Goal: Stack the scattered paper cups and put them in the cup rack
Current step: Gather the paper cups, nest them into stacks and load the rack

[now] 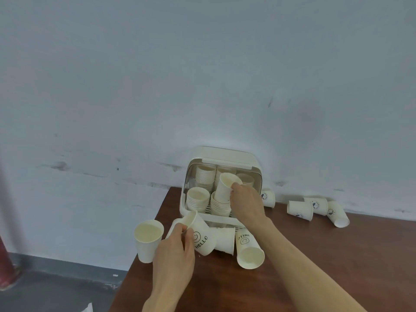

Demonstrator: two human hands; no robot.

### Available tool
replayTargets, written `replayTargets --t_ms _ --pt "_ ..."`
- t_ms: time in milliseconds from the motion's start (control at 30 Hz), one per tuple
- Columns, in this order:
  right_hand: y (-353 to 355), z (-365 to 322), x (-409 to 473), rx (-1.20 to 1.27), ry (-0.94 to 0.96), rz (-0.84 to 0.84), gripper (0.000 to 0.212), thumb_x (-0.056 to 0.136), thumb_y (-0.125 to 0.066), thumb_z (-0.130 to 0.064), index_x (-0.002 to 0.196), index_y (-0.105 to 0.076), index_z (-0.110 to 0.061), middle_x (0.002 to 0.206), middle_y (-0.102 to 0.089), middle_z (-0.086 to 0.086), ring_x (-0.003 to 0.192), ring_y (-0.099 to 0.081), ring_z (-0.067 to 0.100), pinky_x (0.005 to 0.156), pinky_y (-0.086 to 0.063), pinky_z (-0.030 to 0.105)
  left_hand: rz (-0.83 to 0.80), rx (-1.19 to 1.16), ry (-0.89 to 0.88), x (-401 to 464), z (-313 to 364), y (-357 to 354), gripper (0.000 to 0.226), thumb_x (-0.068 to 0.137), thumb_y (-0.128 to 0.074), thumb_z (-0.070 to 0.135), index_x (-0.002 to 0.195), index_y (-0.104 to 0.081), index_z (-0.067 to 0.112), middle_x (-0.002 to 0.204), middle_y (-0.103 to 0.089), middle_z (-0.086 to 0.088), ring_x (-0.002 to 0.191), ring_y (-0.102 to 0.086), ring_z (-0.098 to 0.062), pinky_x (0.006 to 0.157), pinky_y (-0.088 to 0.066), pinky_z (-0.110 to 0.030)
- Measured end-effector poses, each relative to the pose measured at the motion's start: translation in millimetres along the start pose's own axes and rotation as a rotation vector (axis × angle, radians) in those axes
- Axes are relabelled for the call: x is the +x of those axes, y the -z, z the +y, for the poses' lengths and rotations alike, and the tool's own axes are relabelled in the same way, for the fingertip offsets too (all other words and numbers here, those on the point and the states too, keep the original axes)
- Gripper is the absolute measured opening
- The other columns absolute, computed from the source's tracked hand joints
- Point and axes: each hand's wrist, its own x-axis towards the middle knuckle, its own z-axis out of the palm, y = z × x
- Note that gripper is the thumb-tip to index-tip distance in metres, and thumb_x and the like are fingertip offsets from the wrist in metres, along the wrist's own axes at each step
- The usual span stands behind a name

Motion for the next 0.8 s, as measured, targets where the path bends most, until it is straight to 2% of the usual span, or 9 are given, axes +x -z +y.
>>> replayTargets --t_ms 200,333,433,500,567,700,800 --pt "-10 -4 -2 -0.078 0.045 -0.129 0.019 0.095 -0.037 -0.005 0.102 -0.055 -0.008 0.1 -0.063 0.01 0.092 -0.059 0.027 0.062 -0.034 0.032 0.0 0.03 -0.009 7 0 5 0.015 0.098 -0.044 0.035 0.085 -0.049 0.029 0.063 -0.064 0.013 0.06 -0.061 -0.004 0.054 -0.045 -0.026" --pt "-10 -8 -6 -0.105 0.069 -0.161 0.021 0.092 -0.039 -0.001 0.104 -0.055 -0.007 0.103 -0.062 0.011 0.096 -0.058 0.027 0.064 -0.034 0.031 -0.001 0.063 -0.044 11 6 2 0.014 0.098 -0.044 0.034 0.086 -0.048 0.03 0.062 -0.061 0.011 0.06 -0.058 -0.002 0.049 -0.035 -0.02" --pt "-12 -9 -7 -0.098 0.08 -0.183 0.021 0.091 -0.04 0.001 0.104 -0.055 -0.006 0.104 -0.062 0.012 0.096 -0.057 0.027 0.065 -0.034 0.032 -0.004 0.107 -0.073 20 8 -1 0.016 0.099 -0.042 0.035 0.086 -0.048 0.029 0.068 -0.06 0.008 0.061 -0.056 -0.009 0.053 -0.04 -0.025" --pt "-14 -9 -9 -0.089 0.08 -0.205 0.021 0.09 -0.041 0.001 0.103 -0.055 -0.005 0.105 -0.061 0.012 0.092 -0.055 0.026 0.066 -0.034 0.032 0.001 0.108 -0.081 27 9 -4 0.02 0.1 -0.04 0.033 0.084 -0.049 0.024 0.066 -0.059 0.007 0.062 -0.056 -0.012 0.056 -0.043 -0.032" --pt "-16 -10 -10 -0.087 0.089 -0.224 0.019 0.09 -0.041 0.002 0.101 -0.054 -0.007 0.105 -0.061 0.013 0.093 -0.055 0.027 0.066 -0.033 0.033 0.014 0.108 -0.083 32 10 -6 0.023 0.1 -0.039 0.031 0.082 -0.049 0.022 0.062 -0.057 0.005 0.061 -0.055 -0.013 0.056 -0.041 -0.032" --pt "-20 -11 -13 -0.085 0.116 -0.23 0.016 0.09 -0.043 0.0 0.09 -0.043 -0.015 0.104 -0.062 0.012 0.098 -0.057 0.027 0.066 -0.032 0.032 0.039 0.134 -0.104 47 12 -8 0.023 0.101 -0.037 0.03 0.085 -0.05 0.019 0.064 -0.056 0.005 0.064 -0.055 -0.017 0.057 -0.04 -0.035" --pt "-22 -11 -13 -0.071 0.104 -0.221 0.015 0.09 -0.044 0.0 0.09 -0.044 -0.015 0.094 -0.058 0.012 0.09 -0.053 0.027 0.066 -0.031 0.032 0.062 0.162 -0.13 66 19 -9 0.023 0.101 -0.036 0.03 0.089 -0.052 0.018 0.07 -0.06 0.001 0.067 -0.057 -0.022 0.06 -0.044 -0.038"
